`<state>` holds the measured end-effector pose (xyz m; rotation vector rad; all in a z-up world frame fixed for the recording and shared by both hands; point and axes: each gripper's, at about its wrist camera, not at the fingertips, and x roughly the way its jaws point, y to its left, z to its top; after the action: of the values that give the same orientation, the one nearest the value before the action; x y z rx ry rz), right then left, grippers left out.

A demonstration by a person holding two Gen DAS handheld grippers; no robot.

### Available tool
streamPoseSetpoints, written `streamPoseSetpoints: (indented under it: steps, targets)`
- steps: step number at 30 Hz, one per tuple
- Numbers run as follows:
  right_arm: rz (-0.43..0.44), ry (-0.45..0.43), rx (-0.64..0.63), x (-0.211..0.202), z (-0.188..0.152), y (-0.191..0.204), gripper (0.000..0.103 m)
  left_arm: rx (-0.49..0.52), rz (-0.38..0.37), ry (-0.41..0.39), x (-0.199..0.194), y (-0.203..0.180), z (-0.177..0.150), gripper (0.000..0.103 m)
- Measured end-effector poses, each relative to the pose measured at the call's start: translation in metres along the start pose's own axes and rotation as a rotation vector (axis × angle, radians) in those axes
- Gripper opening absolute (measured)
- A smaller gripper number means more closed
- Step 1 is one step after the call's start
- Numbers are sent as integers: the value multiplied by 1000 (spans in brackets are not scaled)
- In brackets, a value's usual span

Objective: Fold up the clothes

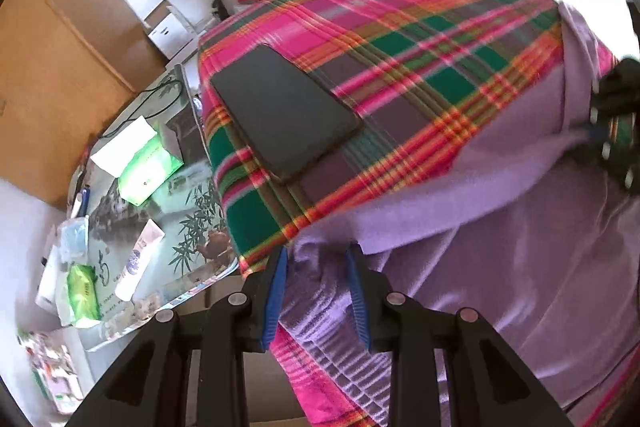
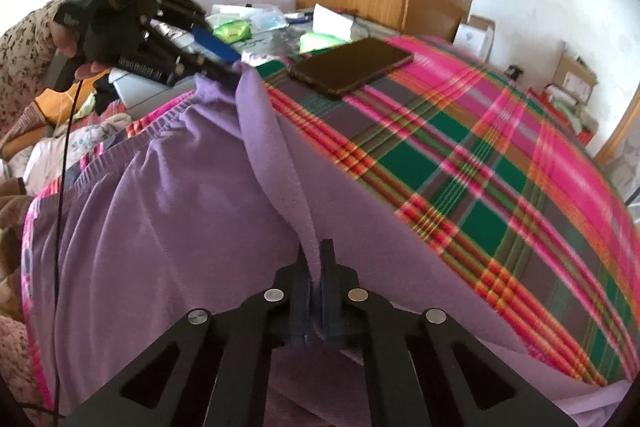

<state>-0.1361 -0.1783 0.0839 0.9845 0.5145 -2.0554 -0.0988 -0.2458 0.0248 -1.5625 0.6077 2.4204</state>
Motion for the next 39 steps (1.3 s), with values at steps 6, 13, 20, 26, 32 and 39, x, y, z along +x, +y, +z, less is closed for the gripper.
streamPoseSetpoints:
  steps: [6,13,20,26,32,39]
  targets:
    - [-50,-81,14,-20,3,-1,3,38,39,-18,-9,-11,-7,30]
    - [-74,-89,-26,-27,-8,5,3,59,69,-61,-34,-23,-27,21]
    - [-107,-76,-20,-27,-21,7,3,39,54,-58,-42,-34,-49,11]
    - [-119,-65,-3,-22,-28,8,3,-30,77,-112,-62,-30,-51,14]
    - [-93,-61,23,-20,-33,9,3,90,97,-131,-73,-50,-29,34]
    - [-68,-55,40,-20,-36,8,3,247,110,-44,-44,-70,-7,34]
